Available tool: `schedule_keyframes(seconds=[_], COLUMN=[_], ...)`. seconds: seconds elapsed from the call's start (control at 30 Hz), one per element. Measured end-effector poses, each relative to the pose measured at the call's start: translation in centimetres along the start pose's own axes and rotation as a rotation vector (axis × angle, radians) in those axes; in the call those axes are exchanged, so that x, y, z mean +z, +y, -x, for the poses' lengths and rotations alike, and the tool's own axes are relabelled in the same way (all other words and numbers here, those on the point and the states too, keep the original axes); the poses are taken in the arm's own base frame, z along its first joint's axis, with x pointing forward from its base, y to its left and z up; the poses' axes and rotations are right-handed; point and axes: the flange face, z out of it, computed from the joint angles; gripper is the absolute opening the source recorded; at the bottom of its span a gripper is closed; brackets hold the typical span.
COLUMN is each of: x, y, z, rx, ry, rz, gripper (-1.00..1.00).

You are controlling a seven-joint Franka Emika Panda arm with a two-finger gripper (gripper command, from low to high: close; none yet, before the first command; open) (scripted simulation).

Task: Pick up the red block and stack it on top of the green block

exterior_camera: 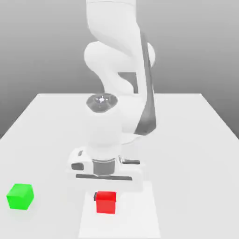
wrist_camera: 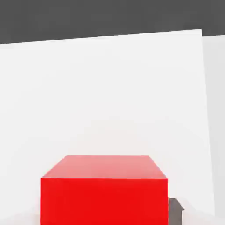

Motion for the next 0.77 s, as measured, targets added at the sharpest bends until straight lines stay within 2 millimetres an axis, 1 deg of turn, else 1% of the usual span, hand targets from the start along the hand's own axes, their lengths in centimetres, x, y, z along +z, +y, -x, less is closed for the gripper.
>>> schedule_keyframes(seconds=[0.07, 0.2, 0.23, 0.27, 0.33, 0.43, 0.5, 0.53, 0.57, 0.67, 0.7, 0.77], x=[-1.0, -4.9, -5.9, -6.5, -7.5, -8.9, -9.7, -9.2, -8.3, -4.6, -4.0, -4.0], y=[-0.1, -0.1, 0.2, 1.6, 5.3, 12.0, 16.6, 17.4, 17.7, 18.0, 18.0, 18.0], z=[-0.1, -0.1, -0.4, -2.3, -6.7, -12.7, -15.7, -16.3, -16.6, -16.8, -16.8, -16.8], rx=[0.000, 0.000, 0.011, 0.072, 0.216, 0.433, 0.562, 0.584, 0.593, 0.601, 0.602, 0.602], ry=[0.000, 0.000, 0.000, -0.001, -0.001, -0.002, -0.001, -0.001, -0.001, -0.001, -0.001, -0.001], rz=[0.000, 0.000, 0.000, 0.000, 0.000, -0.001, -0.001, -0.001, -0.001, -0.001, 0.000, 0.000], gripper=[-1.00, -1.00, -1.00, -1.00, -1.00, -1.00, -1.00, -1.00, -1.00, -1.00, 1.00, 1.00])
